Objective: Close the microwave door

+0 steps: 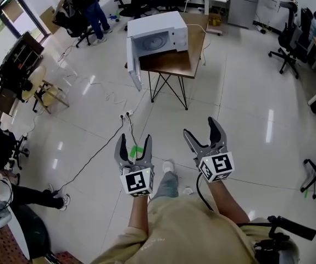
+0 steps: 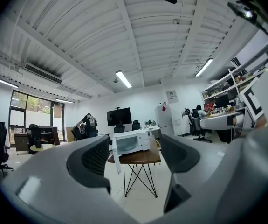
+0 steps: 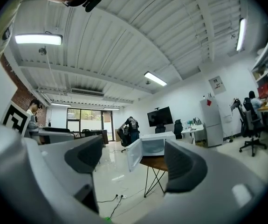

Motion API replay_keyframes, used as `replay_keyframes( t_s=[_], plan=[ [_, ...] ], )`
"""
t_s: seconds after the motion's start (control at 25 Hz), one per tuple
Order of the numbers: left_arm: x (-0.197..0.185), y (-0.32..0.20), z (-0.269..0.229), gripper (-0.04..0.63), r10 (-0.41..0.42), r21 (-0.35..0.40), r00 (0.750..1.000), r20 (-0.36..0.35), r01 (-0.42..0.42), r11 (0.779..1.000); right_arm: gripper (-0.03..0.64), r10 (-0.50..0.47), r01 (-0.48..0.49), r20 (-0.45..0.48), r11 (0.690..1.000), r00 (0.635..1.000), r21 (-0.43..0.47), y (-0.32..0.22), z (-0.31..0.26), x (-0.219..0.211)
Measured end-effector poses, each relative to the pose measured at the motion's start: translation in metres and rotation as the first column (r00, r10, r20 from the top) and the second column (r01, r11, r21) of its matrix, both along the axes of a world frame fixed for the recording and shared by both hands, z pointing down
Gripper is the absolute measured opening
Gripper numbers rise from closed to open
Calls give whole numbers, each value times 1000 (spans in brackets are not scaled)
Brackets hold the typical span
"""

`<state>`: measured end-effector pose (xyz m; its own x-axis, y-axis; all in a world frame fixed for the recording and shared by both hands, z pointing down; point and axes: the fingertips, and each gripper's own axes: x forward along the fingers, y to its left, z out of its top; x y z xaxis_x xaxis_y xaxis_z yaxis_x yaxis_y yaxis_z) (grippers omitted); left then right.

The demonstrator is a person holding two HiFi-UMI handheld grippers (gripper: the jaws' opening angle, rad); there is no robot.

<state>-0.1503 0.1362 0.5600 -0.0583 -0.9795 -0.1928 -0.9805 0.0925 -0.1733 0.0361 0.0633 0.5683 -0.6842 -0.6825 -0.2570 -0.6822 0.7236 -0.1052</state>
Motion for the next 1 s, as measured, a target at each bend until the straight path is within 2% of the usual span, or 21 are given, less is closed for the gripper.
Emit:
replay_keyframes(
  t_s=[0.4,0.56,0.76,0.88,1.0],
  plan=[
    [-26,-107,-17,354,40,22,999,-37,-39,999,403,17,-16,-23,1000,1000,10,-95,-28,-29],
    [-59,-144,-32,345,54,63,998,-45,-51,997,403,16,-15,-22,999,1000,42,-134,-46,-69],
    [-120,-187,-51,345,47,119,998,-46,-41,992,403,-20,21,-20,997,1000,76,-169,-66,-130],
    [-154,-216,-28,345,46,81,994,-97,-38,996,403,-18,20,-32,998,999,51,-192,-50,-158],
    [-152,-252,-21,345,60,37,992,-112,-56,998,403,-6,7,-44,1000,999,13,-230,-43,-162]
  ],
)
